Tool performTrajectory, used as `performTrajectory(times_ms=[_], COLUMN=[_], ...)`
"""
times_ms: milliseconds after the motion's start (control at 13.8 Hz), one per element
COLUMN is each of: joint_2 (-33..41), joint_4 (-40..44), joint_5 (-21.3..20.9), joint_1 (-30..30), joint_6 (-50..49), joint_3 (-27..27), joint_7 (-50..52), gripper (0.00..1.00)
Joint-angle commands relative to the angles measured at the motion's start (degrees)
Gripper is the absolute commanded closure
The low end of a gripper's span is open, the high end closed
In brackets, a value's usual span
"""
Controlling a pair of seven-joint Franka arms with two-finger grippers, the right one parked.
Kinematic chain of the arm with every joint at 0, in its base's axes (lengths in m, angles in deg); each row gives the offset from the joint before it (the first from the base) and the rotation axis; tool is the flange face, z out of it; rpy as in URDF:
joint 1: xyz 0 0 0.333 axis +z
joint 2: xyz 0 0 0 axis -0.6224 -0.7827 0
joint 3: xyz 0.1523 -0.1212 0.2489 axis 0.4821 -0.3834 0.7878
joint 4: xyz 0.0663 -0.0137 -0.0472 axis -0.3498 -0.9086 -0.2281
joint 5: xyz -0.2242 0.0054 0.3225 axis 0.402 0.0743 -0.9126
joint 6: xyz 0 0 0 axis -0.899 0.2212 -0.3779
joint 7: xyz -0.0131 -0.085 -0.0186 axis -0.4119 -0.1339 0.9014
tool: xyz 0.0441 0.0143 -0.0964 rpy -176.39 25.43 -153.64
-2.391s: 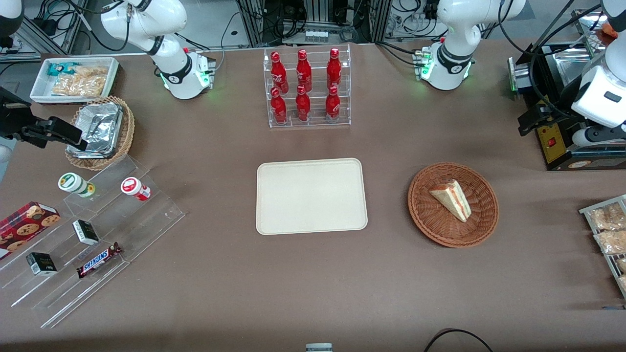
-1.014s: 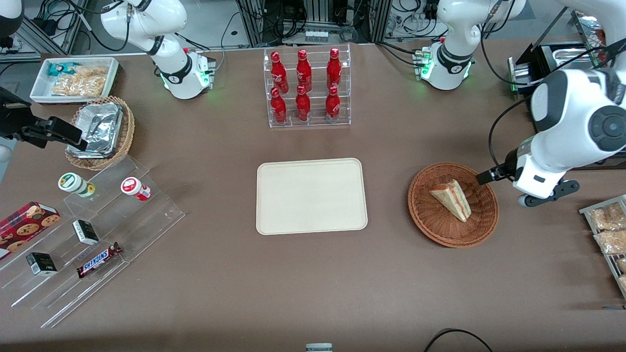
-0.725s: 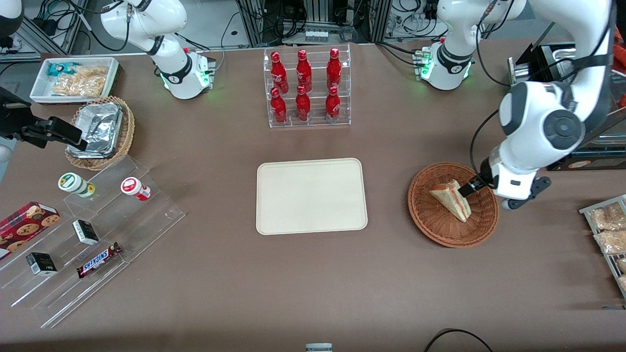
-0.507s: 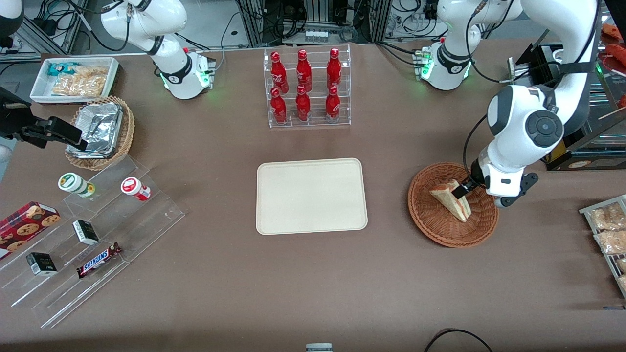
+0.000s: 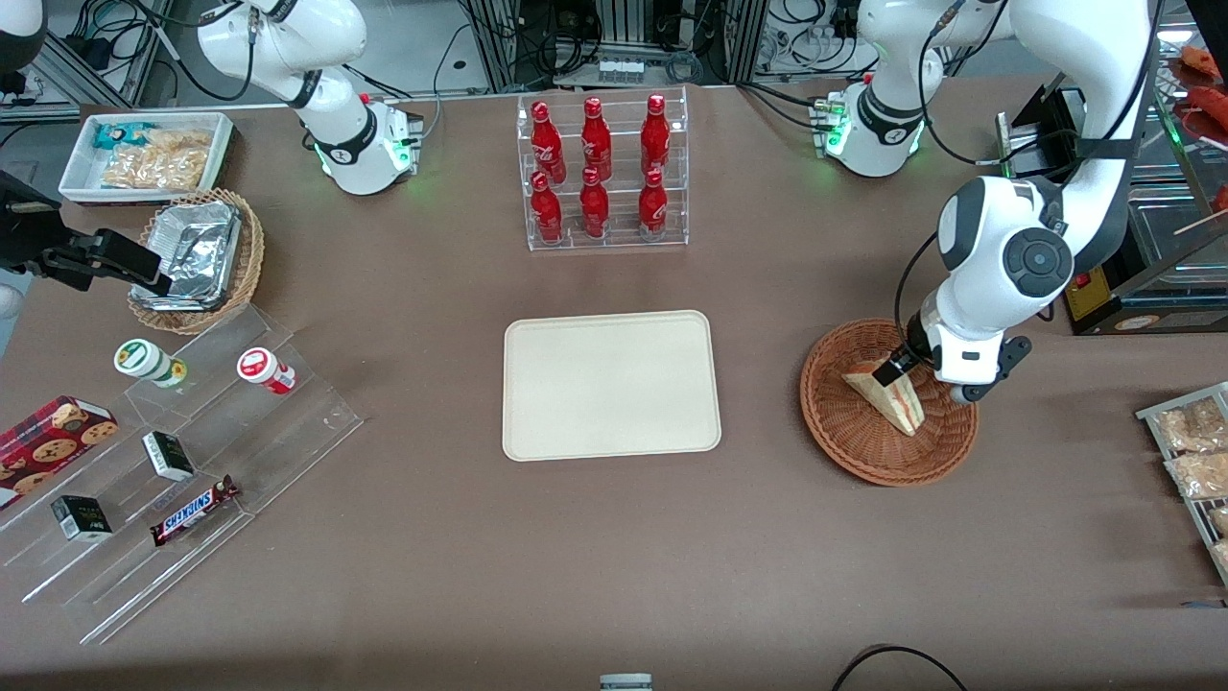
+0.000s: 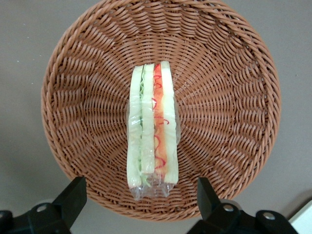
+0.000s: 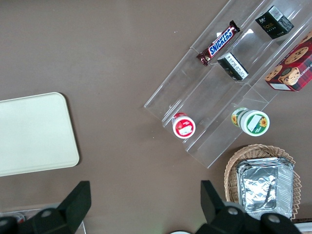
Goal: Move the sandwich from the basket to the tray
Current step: 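Lower the left gripper and close it on the wrapped sandwich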
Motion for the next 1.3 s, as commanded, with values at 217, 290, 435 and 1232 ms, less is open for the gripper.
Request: performTrajectory(times_ms=[217,290,435,1232], joint_2=[-3.12,-3.56,-4.44,-4.89], joint_4=[-0.91,-1.00,-1.00,0.14], joint_5=[0.36,0.45,0.36,0.09], joint_1=[0.06,0.06,0.14,0.32], joint_6=[4.39,5.18,5.62,6.07], joint_3=[-0.83,-0.83,-0.83,-0.74], joint_7=[1.28,1.28,1.28,0.49], gripper=[0.00,0.00,0.01,0.92])
